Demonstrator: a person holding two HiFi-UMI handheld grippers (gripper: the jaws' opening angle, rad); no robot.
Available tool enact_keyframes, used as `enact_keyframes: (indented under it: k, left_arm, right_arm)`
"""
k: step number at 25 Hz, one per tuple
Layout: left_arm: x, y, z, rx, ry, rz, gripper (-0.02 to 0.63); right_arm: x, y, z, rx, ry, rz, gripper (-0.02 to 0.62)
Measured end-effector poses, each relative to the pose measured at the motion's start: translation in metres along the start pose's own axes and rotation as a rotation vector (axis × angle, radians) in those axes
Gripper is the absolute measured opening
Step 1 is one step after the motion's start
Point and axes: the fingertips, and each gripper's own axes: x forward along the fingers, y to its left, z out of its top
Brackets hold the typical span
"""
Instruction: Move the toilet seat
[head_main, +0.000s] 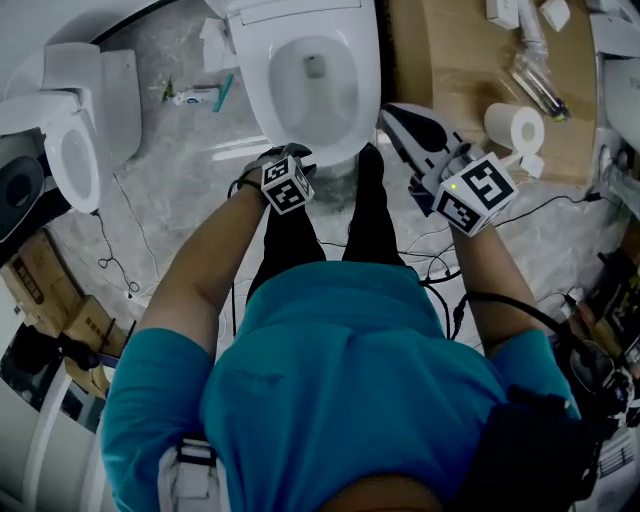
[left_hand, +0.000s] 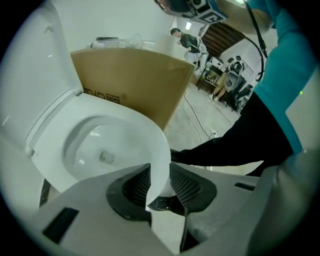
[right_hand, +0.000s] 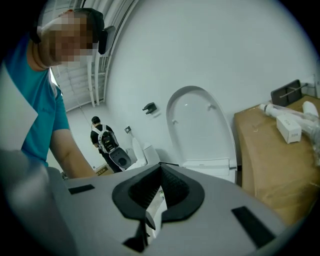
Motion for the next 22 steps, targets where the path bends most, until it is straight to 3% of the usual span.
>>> enact_keyframes:
  k: [7, 12, 16, 22]
  left_arm:
    - [0.059, 0.000, -0.022, 0.188, 0.182, -0.019, 0.272]
    - [0.087, 0.000, -0.034, 0.301, 0.279, -0.018, 0.290]
    - [0.098, 0.011, -0.046, 0.320, 0.351, 0.013, 0.290]
    - [0.106, 0.009, -0.052, 0.382, 0.389, -0.027, 0.287]
  right_arm:
    - [0.000, -0.017, -0.029, 0.035, -0.002, -0.003, -0.002]
    - [-0.001, -0.024, -0.044, 0.055, -0.002, -0.003, -0.002]
    - [-0.006, -0.027, -0.051, 0.071, 0.005, -0.005, -0.002]
    - [-0.012, -0.034, -0.057, 0.094, 0.006, -0.020, -0.002]
